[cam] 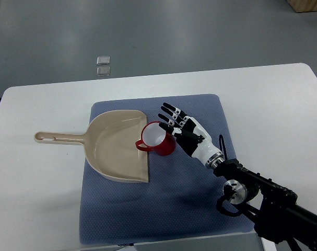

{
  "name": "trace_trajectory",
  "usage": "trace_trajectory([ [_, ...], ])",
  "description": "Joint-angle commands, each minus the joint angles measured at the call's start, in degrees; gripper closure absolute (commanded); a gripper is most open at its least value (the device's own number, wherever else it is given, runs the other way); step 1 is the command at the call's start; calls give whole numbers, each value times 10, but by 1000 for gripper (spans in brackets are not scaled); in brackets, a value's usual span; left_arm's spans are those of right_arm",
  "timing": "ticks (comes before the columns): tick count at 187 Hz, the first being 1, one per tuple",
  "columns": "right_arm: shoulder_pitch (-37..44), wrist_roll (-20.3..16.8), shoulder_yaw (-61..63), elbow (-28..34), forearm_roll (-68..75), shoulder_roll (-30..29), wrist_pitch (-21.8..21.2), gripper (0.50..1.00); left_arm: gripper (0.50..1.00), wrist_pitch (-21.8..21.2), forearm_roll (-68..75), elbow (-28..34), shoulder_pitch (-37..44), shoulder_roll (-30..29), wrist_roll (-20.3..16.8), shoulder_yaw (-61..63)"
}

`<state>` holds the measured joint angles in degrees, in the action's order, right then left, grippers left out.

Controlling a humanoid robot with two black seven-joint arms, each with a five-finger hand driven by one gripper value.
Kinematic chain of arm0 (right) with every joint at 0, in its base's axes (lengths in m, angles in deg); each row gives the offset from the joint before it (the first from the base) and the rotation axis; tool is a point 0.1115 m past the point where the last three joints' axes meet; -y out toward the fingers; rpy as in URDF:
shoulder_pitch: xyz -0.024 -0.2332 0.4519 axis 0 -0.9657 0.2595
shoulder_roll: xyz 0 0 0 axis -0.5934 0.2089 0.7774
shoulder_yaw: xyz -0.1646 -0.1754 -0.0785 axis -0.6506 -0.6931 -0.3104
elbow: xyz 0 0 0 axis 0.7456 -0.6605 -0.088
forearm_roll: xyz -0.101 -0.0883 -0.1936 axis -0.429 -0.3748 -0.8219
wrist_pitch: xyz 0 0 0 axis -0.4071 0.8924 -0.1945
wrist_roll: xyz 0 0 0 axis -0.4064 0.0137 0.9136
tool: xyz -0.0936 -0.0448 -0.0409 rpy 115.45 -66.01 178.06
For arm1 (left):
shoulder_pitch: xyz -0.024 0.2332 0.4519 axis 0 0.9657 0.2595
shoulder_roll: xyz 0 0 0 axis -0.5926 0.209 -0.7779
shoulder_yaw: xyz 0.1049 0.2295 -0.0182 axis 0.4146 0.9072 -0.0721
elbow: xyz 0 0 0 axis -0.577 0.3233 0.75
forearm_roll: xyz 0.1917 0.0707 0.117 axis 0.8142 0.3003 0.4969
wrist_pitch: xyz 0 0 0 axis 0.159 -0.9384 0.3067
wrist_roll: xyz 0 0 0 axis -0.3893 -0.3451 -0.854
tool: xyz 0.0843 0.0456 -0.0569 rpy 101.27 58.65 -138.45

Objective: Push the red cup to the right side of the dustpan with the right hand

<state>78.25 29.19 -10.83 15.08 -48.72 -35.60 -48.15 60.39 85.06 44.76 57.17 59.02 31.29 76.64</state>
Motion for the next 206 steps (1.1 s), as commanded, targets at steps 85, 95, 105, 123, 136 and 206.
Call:
trace_trajectory([
  [85, 1, -1, -3, -1, -3, 2, -1, 568, 500, 0, 0, 0, 0, 0, 0, 0],
  [95, 0, -1, -3, -1, -4, 2, -1, 568, 500, 0, 0, 0, 0, 0, 0, 0],
  [105, 0, 0, -3, -1, -4, 2, -1, 568, 500, 0, 0, 0, 0, 0, 0, 0],
  [123, 2, -1, -3, -2, -4, 5, -1, 568, 500, 0, 0, 0, 0, 0, 0, 0],
  [136, 8, -1, -2, -3, -3, 13, -1, 568, 500, 0, 0, 0, 0, 0, 0, 0],
  [206, 34, 0, 9, -7, 3, 95, -10, 568, 500, 0, 0, -9, 1, 0, 1, 0],
])
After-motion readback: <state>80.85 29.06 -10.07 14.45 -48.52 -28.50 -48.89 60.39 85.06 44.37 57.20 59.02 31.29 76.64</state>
